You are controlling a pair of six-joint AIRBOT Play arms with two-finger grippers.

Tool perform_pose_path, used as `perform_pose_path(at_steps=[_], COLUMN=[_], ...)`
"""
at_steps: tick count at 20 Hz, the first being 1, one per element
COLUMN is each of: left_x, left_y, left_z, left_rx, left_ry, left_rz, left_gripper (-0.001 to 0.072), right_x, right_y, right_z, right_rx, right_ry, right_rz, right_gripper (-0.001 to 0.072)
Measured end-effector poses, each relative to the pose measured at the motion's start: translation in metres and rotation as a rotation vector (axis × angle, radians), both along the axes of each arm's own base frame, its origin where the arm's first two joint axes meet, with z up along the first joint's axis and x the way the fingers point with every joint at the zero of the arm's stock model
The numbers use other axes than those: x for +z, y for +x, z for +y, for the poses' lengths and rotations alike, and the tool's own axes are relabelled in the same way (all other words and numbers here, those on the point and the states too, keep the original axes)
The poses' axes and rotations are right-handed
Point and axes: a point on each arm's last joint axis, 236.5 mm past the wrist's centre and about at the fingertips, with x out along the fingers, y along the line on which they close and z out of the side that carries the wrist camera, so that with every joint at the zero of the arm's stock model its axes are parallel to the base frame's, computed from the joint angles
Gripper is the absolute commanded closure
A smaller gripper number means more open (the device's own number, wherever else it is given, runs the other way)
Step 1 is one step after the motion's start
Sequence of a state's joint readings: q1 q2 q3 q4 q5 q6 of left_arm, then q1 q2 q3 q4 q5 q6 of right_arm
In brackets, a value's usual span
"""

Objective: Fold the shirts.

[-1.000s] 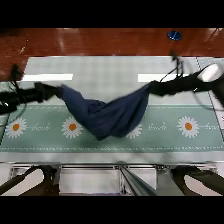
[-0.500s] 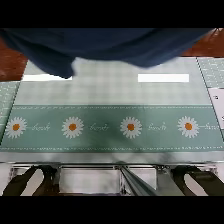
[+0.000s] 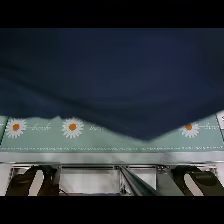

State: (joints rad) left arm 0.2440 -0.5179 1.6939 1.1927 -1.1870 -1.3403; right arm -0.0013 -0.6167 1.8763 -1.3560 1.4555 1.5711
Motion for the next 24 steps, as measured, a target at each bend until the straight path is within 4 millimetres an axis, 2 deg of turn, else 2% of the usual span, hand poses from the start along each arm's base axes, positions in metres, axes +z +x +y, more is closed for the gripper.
perform_pose_path(at_steps=[2, 4, 7, 10, 12, 14, 17, 19, 21, 22, 23, 24], left_x=[-0.026, -0.064, -0.149, -0.24, -0.29, -0.33, -0.37, -0.393, -0.413, -0.422, -0.429, -0.435], left_y=[0.0, 0.014, 0.051, 0.1, 0.134, 0.169, 0.226, 0.261, 0.291, 0.304, 0.314, 0.322], left_z=[-0.008, -0.012, -0.011, -0.006, -0.004, -0.007, -0.016, -0.023, -0.034, -0.039, -0.044, -0.047], left_rx=[-0.048, -0.086, -0.106, -0.086, -0.07, -0.068, -0.075, -0.086, -0.106, -0.117, -0.127, -0.136], left_ry=[0.006, -0.01, -0.056, -0.149, -0.22, -0.305, -0.427, -0.475, -0.503, -0.512, -0.517, -0.523], left_rz=[0.082, 0.195, 0.426, 0.616, 0.706, 0.782, 0.858, 0.907, 0.955, 0.974, 0.992, 1.005], left_gripper=[0.0689, 0.0689, 0.0689, 0.0689, 0.0688, 0.0688, 0.0689, 0.0688, 0.0688, 0.0632, 0.0421, 0.0204], right_x=[-0.021, -0.052, -0.112, -0.178, -0.218, -0.254, -0.299, -0.325, -0.35, -0.362, -0.374, -0.384], right_y=[-0.002, 0.005, 0.032, 0.085, 0.128, 0.174, 0.243, 0.283, 0.313, 0.325, 0.335, 0.342], right_z=[-0.001, -0.002, -0.003, -0.01, -0.016, -0.022, -0.028, -0.027, -0.024, -0.021, -0.018, -0.018], right_rx=[-0.005, -0.005, -0.008, -0.04, -0.067, -0.088, -0.102, -0.092, -0.077, -0.068, -0.067, -0.074], right_ry=[-0.003, -0.006, -0.011, -0.014, -0.021, -0.019, 0.031, 0.085, 0.144, 0.175, 0.215, 0.25], right_rz=[0.082, 0.187, 0.367, 0.513, 0.589, 0.656, 0.742, 0.787, 0.828, 0.844, 0.865, 0.882], right_gripper=[0.0693, 0.0694, 0.0695, 0.0695, 0.0695, 0.0694, 0.0693, 0.0693, 0.0688, 0.0569, 0.0328, 0.0293])
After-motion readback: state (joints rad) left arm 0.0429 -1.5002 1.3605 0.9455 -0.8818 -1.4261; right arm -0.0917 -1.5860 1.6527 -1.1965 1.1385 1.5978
